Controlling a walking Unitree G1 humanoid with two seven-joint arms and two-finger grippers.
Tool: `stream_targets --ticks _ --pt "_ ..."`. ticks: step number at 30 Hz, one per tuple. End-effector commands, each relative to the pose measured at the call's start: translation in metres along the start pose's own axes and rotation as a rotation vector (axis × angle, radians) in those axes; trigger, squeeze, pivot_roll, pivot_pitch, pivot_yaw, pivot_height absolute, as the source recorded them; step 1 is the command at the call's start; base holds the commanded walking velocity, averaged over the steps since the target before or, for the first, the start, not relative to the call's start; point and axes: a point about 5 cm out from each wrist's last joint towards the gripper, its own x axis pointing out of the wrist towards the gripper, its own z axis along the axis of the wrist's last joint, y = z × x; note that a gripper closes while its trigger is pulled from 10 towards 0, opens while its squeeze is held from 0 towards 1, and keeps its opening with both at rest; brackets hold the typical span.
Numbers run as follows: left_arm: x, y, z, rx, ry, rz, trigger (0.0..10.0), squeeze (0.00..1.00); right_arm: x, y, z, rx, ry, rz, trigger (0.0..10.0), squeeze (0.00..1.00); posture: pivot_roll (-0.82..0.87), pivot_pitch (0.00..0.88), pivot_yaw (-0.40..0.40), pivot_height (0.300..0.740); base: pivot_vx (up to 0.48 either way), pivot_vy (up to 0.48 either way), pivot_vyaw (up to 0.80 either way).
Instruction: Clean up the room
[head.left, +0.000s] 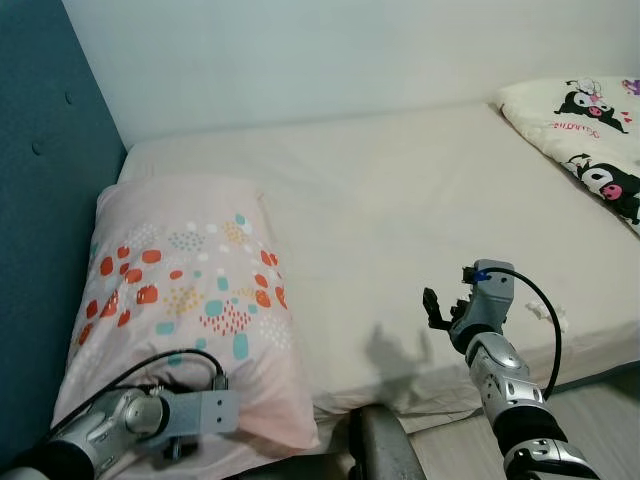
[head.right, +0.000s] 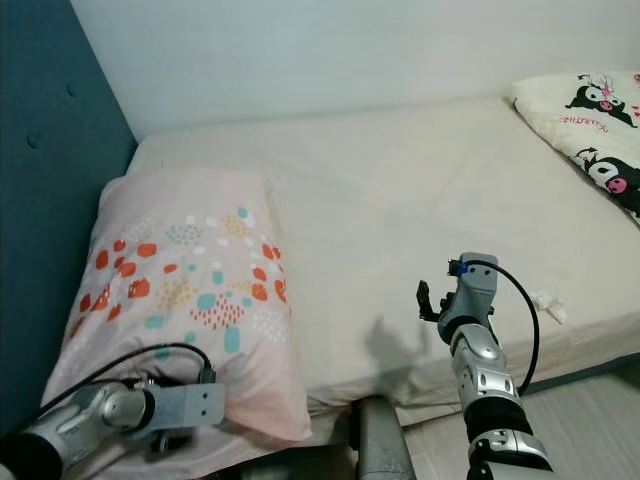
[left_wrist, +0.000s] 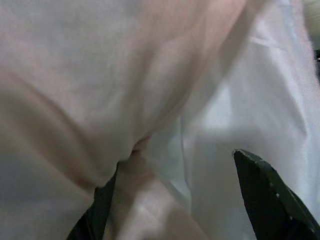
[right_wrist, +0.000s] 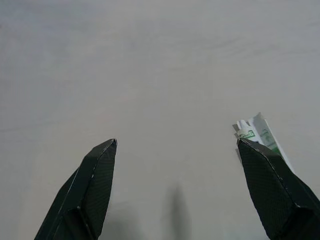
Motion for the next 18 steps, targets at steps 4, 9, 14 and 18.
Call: stream_targets --ticks 4,9,14,18 --pt "0.001 0.019 -0.004 0.047 0.03 0.122 10.0 0.0 -0.002 -0.001 -0.002 0.005 -0.008 -0.008 10.0 0.0 -0.13 0.133 -0.006 0.605 0.0 0.0 0.0" --pt "0.001 0.035 0.0 0.065 0.033 0.222 10.0 0.0 -0.002 -0.003 -0.001 0.005 -0.011 -0.011 10.0 0.0 -0.13 0.133 -0.01 0.605 0.0 0.0 0.0" --pt "-0.001 0.07 0.014 0.085 0.018 0.417 10.0 0.0 -0.002 -0.006 0.002 0.002 -0.015 -0.016 10.0 0.0 -0.14 0.135 -0.015 0.605 0.0 0.0 0.0" --pt "-0.003 0.096 0.033 0.097 -0.02 0.528 10.0 0.0 -0.002 -0.006 0.002 -0.001 -0.017 -0.016 10.0 0.0 -0.14 0.137 -0.014 0.605 0.0 0.0 0.0"
